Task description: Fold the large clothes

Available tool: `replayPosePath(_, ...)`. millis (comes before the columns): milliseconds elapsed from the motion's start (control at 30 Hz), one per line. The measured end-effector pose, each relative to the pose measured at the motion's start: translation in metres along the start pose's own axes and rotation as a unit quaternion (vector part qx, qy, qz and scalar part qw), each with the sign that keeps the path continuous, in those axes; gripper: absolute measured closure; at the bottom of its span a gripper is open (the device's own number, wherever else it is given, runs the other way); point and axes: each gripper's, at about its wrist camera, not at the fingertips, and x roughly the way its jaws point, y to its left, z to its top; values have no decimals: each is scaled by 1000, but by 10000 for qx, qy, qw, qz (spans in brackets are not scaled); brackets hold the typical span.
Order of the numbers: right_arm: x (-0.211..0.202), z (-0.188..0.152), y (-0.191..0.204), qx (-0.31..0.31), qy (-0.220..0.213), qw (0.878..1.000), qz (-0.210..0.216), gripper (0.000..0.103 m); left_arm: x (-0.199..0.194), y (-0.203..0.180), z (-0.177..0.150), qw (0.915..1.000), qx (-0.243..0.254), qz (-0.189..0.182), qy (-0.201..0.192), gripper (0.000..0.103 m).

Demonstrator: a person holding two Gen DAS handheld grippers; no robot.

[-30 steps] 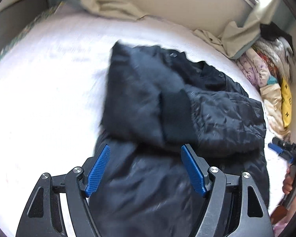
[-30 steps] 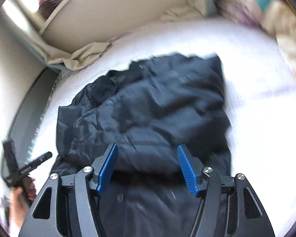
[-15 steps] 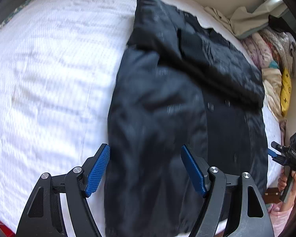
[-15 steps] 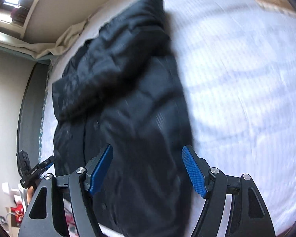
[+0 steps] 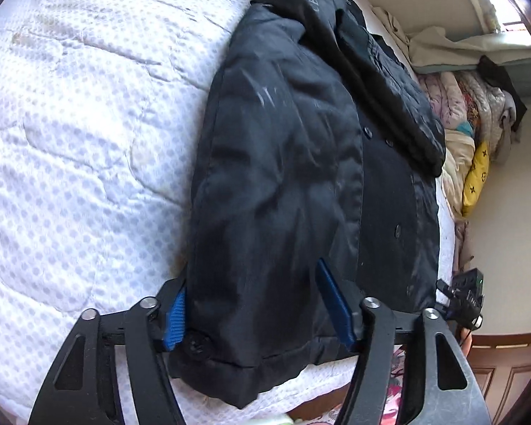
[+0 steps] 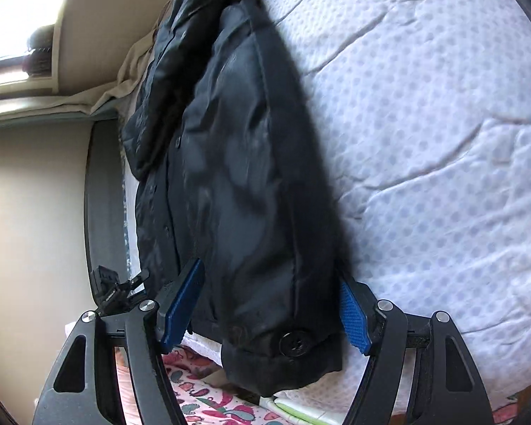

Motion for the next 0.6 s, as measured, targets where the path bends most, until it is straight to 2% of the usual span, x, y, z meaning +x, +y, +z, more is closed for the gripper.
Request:
replayPosePath(67, 3, 1, 3, -61, -7, 10000, -17, 34, 2, -1, -2, 9999, -33, -107, 60, 47)
replayPosePath(167, 8, 3, 6, -97, 47, 9999, -49, 51, 1, 4, -6, 9994, -141, -290, 106, 65)
replayPosePath(233, 11, 3, 5, -108, 110, 9999, -38, 69, 0, 6, -9, 9990, -225, -387, 69, 69)
replayPosePath(267, 11, 3, 5, -120, 152, 9998, -6, 72, -1, 6, -9, 9989, -240, -409, 44, 72)
replayPosePath(333, 11, 2, 6, -178, 156, 9997, 2, 86, -4, 3, -10, 9987, -218, -460, -27, 75)
replayPosePath(433, 3, 0, 11, -327, 71, 9994, 96, 90, -13, -5, -15, 9984, -91, -535, -140, 78)
replayPosePath(600, -15, -13, 24, -488, -165, 9978, 420, 91, -30, -9, -34, 9969, 42, -761, -171, 78)
